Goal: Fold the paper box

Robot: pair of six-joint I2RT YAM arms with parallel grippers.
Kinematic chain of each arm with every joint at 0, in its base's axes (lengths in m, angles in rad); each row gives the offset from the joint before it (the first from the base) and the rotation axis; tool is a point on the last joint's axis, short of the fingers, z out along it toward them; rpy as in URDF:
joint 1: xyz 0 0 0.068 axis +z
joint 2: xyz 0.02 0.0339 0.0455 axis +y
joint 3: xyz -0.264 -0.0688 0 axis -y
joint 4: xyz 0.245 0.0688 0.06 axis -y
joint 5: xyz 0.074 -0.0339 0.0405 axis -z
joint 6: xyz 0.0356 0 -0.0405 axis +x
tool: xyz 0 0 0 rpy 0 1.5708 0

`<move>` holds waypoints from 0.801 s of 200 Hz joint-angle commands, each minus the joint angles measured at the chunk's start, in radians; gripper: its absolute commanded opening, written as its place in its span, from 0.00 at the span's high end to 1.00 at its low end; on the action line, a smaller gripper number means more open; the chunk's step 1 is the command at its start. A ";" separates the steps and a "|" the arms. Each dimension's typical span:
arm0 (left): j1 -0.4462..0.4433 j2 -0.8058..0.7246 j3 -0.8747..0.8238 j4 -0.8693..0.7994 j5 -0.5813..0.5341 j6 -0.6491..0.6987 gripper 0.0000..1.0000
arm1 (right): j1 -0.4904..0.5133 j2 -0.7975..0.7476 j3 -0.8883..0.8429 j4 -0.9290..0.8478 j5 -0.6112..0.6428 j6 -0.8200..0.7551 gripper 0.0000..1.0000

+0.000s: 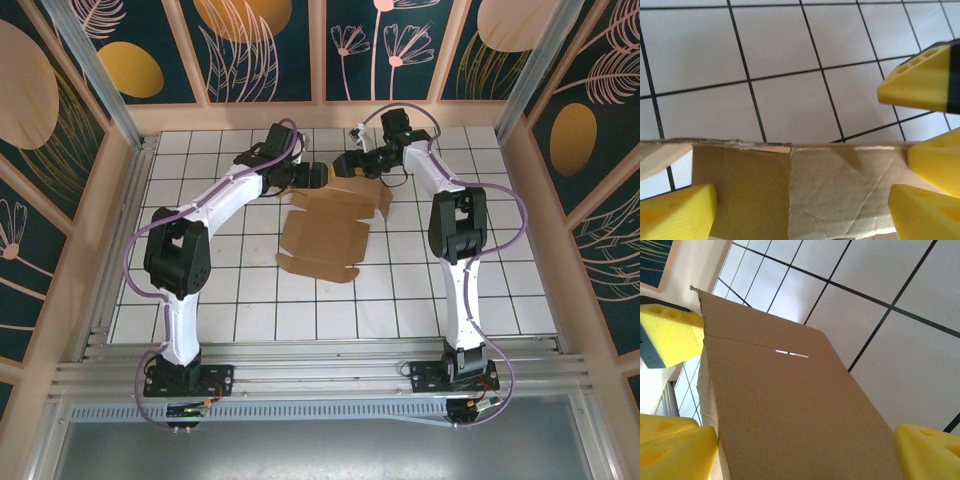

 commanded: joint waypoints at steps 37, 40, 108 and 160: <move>0.008 0.006 0.001 0.032 0.166 -0.060 0.18 | -0.001 -0.044 0.037 -0.013 -0.011 0.013 0.09; 0.008 0.005 0.001 0.037 0.172 -0.063 0.20 | 0.000 -0.044 0.037 -0.013 -0.011 0.012 0.09; 0.010 0.013 0.005 0.057 0.164 -0.089 0.51 | -0.001 -0.054 0.041 -0.007 0.010 0.028 0.09; 0.010 0.018 -0.001 0.034 0.103 -0.063 0.53 | -0.034 -0.175 -0.035 0.172 0.212 0.282 0.09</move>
